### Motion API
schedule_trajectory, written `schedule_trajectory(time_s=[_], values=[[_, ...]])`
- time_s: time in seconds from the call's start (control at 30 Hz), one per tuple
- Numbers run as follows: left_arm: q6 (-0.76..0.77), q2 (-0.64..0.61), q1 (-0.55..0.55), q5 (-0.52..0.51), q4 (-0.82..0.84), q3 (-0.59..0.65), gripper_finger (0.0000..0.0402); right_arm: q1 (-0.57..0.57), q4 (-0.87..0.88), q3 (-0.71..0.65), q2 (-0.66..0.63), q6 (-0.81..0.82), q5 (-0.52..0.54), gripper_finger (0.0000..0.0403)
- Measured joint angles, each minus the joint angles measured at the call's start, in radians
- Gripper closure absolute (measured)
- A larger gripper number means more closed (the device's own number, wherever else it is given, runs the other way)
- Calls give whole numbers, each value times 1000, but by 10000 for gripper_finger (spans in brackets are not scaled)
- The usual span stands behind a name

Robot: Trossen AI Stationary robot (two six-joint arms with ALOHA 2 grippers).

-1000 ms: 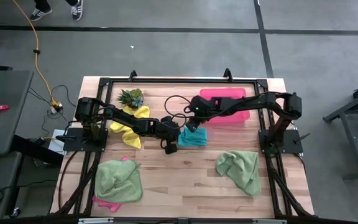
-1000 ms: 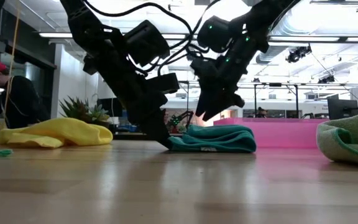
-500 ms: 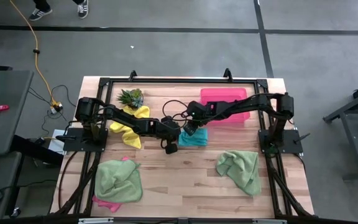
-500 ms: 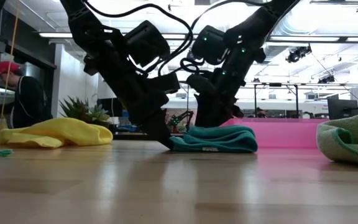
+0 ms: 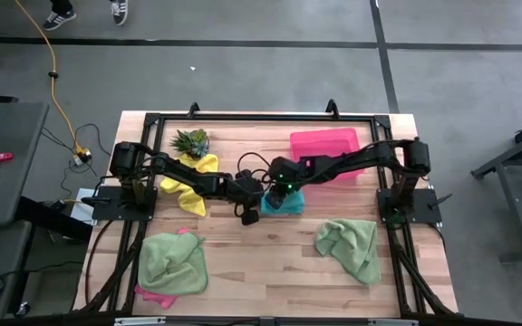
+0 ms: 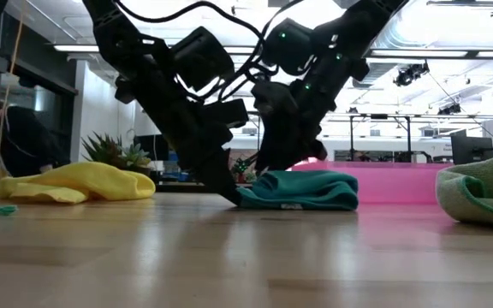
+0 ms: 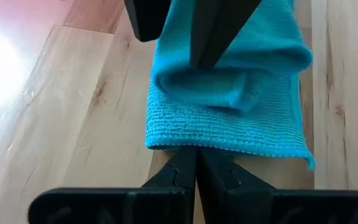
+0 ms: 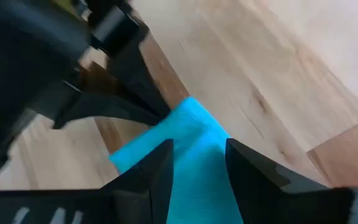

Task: Fold microfiber towels
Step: Fold the blue microfiber cloth

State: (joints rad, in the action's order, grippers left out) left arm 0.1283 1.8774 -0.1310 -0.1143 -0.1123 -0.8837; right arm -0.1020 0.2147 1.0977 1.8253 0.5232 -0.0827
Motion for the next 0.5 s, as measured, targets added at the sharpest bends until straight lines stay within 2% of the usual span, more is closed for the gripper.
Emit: schedule_trajectory(time_s=[0.2, 0.4, 0.5], values=[[3, 0, 0, 0, 0, 0, 401, -44, 69, 0, -93, -47, 39, 265], [4, 0, 0, -2, 2, 0, 401, -61, 298, -2, -262, -115, 189, 265], [2, 0, 0, -2, 2, 0, 401, -59, 364, -64, -357, -108, 199, 265]])
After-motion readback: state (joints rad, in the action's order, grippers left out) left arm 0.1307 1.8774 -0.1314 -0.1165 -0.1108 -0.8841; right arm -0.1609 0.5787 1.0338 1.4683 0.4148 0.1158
